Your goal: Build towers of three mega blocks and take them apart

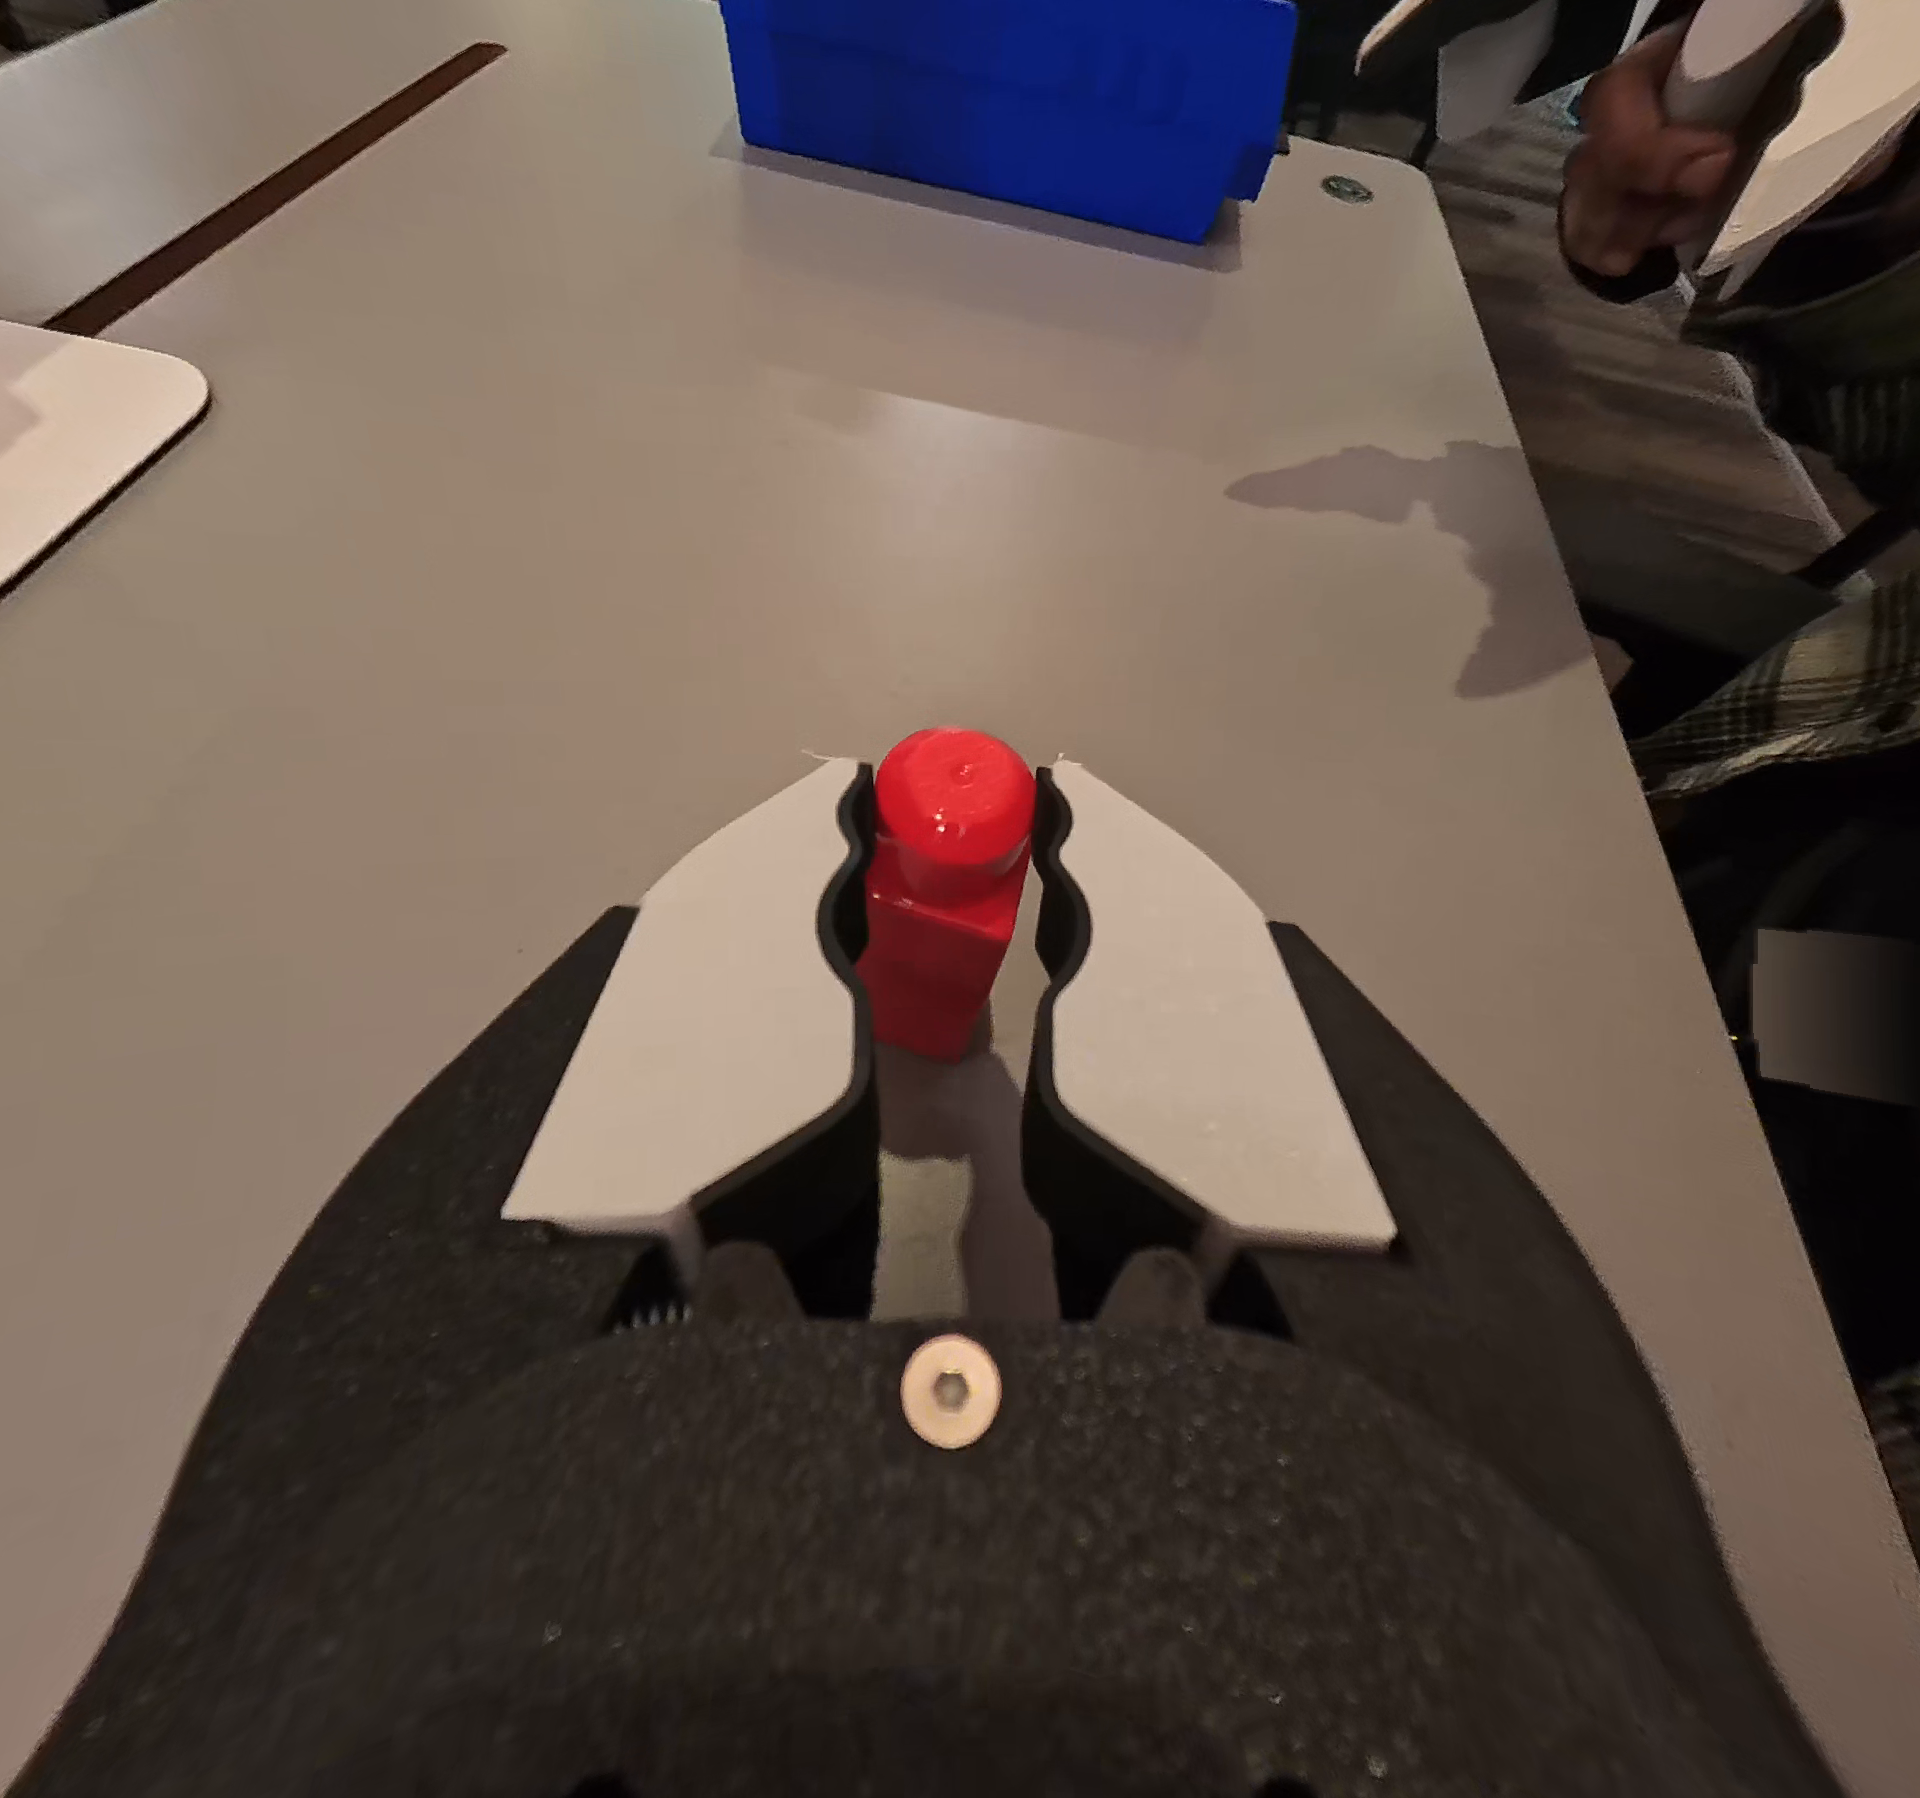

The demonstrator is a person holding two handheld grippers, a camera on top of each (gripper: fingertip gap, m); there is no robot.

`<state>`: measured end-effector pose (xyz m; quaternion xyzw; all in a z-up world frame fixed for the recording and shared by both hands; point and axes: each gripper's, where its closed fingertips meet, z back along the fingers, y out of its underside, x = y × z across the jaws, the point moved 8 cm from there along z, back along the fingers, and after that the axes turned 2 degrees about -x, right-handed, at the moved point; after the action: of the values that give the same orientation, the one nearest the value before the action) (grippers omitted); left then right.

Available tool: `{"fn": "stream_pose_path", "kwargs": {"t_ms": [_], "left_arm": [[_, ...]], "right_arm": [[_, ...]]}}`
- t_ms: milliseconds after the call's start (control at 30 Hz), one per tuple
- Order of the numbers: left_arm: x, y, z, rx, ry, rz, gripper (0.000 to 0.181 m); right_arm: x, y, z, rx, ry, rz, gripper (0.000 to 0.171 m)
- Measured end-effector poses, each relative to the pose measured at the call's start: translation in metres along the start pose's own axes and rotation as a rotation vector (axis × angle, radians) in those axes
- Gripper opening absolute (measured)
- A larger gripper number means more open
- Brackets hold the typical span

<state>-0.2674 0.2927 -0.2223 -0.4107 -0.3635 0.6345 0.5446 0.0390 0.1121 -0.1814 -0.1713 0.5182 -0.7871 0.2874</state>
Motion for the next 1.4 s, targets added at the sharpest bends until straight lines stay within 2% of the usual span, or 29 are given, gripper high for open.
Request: {"fn": "stream_pose_path", "kwargs": {"t_ms": [267, 433, 500, 567, 733, 900, 1000, 1067, 1200, 1300, 1400], "left_arm": [[-0.004, -0.001, 0.001, -0.040, 0.029, 0.009, 0.029], [-0.005, -0.024, 0.017, -0.133, -0.013, 0.030, 0.054], [-0.011, -0.037, 0.034, -0.176, -0.049, 0.023, 0.061], [-0.020, -0.051, 0.061, -0.210, -0.101, 0.006, 0.062], [-0.038, -0.061, 0.167, -0.167, -0.357, -0.008, 0.061], [-0.023, -0.032, 0.300, -0.067, -0.715, 0.075, 0.058], [-0.006, -0.002, 0.354, -0.012, -0.829, 0.165, 0.055], [0.003, 0.019, 0.369, 0.020, -0.819, 0.217, 0.054], [0.022, 0.058, 0.373, 0.157, -0.840, 0.280, 0.055], [0.032, 0.072, 0.369, 0.229, -0.866, 0.284, 0.056], [0.036, 0.075, 0.360, 0.229, -0.805, 0.262, 0.055]], "right_arm": [[0.002, -0.002, 0.003, -0.013, 0.003, 0.003, 0.116], [0.002, -0.005, 0.004, -0.044, -0.019, -0.011, 0.117], [0.002, -0.006, 0.003, -0.038, -0.017, -0.002, 0.117], [0.003, -0.007, 0.001, -0.039, -0.026, -0.002, 0.117], [0.005, -0.006, -0.005, -0.036, -0.043, 0.001, 0.117], [0.007, -0.007, -0.015, -0.029, -0.067, 0.003, 0.116], [0.010, -0.012, -0.021, -0.030, -0.083, 0.016, 0.116], [0.013, -0.016, -0.025, -0.027, -0.089, 0.025, 0.116], [0.016, -0.022, -0.030, -0.001, -0.092, 0.045, 0.116], [0.018, -0.029, -0.032, 0.006, -0.091, 0.058, 0.116], [0.020, -0.033, -0.038, 0.021, -0.096, 0.068, 0.115]]}}
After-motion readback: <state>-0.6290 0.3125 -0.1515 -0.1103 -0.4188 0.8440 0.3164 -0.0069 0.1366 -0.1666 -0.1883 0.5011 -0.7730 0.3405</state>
